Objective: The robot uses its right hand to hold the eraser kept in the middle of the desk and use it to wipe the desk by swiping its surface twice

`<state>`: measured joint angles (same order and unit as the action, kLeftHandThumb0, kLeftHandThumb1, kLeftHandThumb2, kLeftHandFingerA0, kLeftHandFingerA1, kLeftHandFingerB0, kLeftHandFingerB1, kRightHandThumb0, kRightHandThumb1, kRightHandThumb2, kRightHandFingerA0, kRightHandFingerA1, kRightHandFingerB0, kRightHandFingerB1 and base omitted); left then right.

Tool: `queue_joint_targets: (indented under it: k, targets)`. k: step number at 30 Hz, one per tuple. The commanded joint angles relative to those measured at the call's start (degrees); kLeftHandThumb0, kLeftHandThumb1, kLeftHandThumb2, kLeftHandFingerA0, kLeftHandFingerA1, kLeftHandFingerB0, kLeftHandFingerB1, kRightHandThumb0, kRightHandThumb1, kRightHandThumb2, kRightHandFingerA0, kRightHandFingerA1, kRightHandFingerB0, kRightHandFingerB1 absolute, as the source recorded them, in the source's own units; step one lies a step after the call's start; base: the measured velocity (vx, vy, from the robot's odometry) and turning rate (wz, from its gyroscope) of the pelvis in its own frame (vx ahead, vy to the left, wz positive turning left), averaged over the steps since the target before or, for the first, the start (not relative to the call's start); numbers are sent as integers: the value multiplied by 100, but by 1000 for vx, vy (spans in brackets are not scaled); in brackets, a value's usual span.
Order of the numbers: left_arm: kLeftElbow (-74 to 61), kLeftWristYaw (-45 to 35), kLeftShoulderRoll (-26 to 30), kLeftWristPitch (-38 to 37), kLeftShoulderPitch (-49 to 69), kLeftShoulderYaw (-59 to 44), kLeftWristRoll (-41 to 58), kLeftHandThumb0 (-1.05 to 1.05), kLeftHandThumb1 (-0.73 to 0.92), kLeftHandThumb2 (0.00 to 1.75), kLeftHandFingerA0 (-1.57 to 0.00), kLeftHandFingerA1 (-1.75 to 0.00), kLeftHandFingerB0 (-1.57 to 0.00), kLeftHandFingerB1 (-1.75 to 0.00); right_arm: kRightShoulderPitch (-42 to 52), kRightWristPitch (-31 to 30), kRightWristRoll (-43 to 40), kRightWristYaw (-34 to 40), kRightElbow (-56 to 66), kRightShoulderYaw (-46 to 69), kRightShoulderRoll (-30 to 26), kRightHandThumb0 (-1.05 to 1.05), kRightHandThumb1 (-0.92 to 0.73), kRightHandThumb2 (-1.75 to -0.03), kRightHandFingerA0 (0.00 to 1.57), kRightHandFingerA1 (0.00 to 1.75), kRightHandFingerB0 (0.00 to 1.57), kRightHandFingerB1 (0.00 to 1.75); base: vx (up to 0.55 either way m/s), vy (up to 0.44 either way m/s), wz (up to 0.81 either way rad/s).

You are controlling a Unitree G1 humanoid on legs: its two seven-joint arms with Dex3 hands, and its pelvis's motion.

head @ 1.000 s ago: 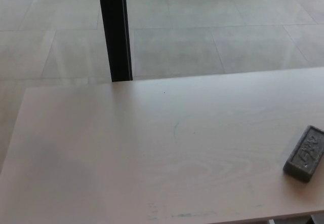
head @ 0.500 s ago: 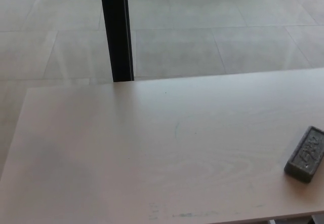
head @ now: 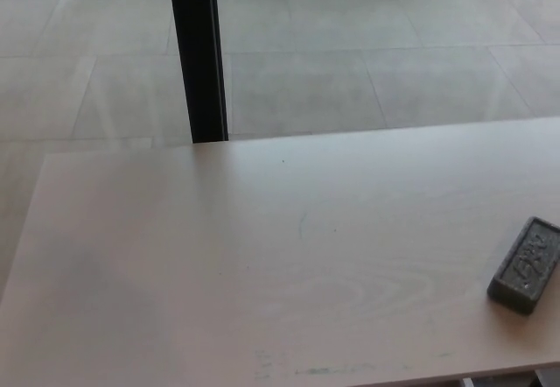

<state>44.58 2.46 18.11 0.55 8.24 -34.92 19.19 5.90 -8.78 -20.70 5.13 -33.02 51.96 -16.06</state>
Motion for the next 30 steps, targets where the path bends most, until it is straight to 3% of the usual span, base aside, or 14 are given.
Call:
queue_joint_targets:
  k: [1, 2, 3, 4, 5, 9, 15, 19, 24, 25, 26, 28, 29, 30]
  targets:
    - [-103, 106, 59, 204, 130, -65, 38, -52, 70, 61, -56, -91, -41, -64, 182, 107, -220, -210, 16, -105, 6, -62, -45, -94, 59, 79, 39, 68, 0, 0, 0]
    - [-115, 105, 57, 209, 136, -65, 37, -52, 70, 61, -56, -91, -41, -64, 191, 110, -233, -207, 23, -119, 5, -62, -45, -94, 59, 79, 39, 68, 0, 0, 0]
    - [-244, 51, 37, 243, 211, -43, 41, -53, 48, 97, -66, -89, -38, -66, 194, 98, -261, -210, -15, -122, -17, -62, -45, -93, 58, 79, 38, 68, 0, 0, 0]
    - [-274, 48, 33, 254, 227, -38, 44, -53, 48, 97, -66, -89, -38, -66, 201, 100, -279, -207, -19, -135, -24, -62, -45, -93, 58, 79, 38, 68, 0, 0, 0]
    - [-254, 57, 44, 290, 215, -41, 52, -53, 68, 61, -57, -98, -40, -64, 166, 67, -275, -157, -92, -142, -59, -59, -60, -66, 58, 76, 37, 65, 0, 0, 0]
    - [-133, 56, 87, 256, 55, -58, 63, -55, 69, 62, -55, -89, -42, -65, 1, 63, -282, -63, -153, -248, -66, -57, -58, -70, 65, 83, 43, 71, 0, 0, 0]
    - [-189, 19, 87, 360, 54, -70, 81, -56, 71, 62, -53, -92, -37, -62, -93, 171, -177, -79, -484, -450, -182, -57, -55, -65, 64, 77, 51, 70, 0, 0, 0]
    - [-119, 83, 103, 321, 23, -53, 18, -56, 70, 61, -55, -87, -38, -61, -114, 187, -301, -91, -544, -463, -182, -51, -57, -70, 63, 83, 47, 71, 0, 0, 0]
    - [-249, 64, 102, 394, 87, -30, 7, -56, 71, 62, -56, -94, -40, -64, -6, 200, -230, -140, -511, -587, -182, -52, -57, -70, 61, 79, 48, 71, 0, 0, 0]
    - [-204, 28, 100, 329, 80, -50, 28, -55, 49, 98, -63, -87, -35, -65, 8, 214, -282, -169, -477, -571, -151, -53, -55, -71, 61, 81, 46, 71, 0, 0, 0]
    - [-215, 27, 95, 315, 85, -48, 25, -54, 49, 99, -60, -85, -32, -64, 29, 224, -299, -185, -439, -581, -134, -52, -55, -71, 61, 81, 45, 71, 0, 0, 0]
    - [-210, 28, 97, 319, 80, -49, 26, -54, 49, 99, -60, -85, -32, -64, 38, 211, -319, -175, -408, -586, -124, -52, -55, -71, 61, 81, 45, 71, 0, 0, 0]
    - [-273, 60, 90, 445, 70, -67, 66, -53, 72, 62, -53, -94, -39, -65, 115, 101, -262, -55, -164, -649, -69, -51, -56, -71, 64, 84, 50, 72, 0, 0, 0]
    - [-276, 61, 89, 448, 71, -67, 66, -53, 72, 62, -53, -94, -39, -65, 122, 96, -269, -49, -151, -656, -67, -51, -56, -71, 64, 84, 50, 72, 0, 0, 0]
